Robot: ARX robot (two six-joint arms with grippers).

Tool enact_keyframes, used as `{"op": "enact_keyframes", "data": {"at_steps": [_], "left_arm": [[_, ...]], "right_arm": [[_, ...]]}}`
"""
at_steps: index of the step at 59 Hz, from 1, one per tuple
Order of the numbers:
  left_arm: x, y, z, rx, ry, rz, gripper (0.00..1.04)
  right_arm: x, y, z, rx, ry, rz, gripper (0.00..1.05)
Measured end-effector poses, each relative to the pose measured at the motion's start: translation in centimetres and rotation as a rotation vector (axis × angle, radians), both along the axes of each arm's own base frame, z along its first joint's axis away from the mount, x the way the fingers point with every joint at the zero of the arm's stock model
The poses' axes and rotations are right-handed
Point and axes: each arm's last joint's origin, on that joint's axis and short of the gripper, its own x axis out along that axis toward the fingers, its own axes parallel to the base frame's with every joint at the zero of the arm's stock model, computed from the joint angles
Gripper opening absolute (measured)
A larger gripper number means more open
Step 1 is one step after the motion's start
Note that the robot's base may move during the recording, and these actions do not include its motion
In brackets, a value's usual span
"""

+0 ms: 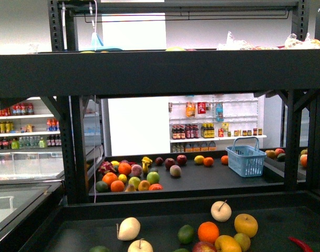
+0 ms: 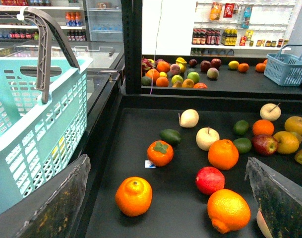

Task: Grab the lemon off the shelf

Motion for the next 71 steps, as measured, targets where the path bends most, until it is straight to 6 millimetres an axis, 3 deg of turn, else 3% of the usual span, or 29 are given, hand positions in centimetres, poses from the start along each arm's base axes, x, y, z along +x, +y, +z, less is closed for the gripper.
{"op": "enact_keyframes", "data": {"at_steps": [71], "left_arm": [[0.0,0.0,0.0,0.0,0.0,0.0,0.97]], "right_arm": [[0.0,0.0,0.0,0.0,0.0,0.0,0.97]]}}
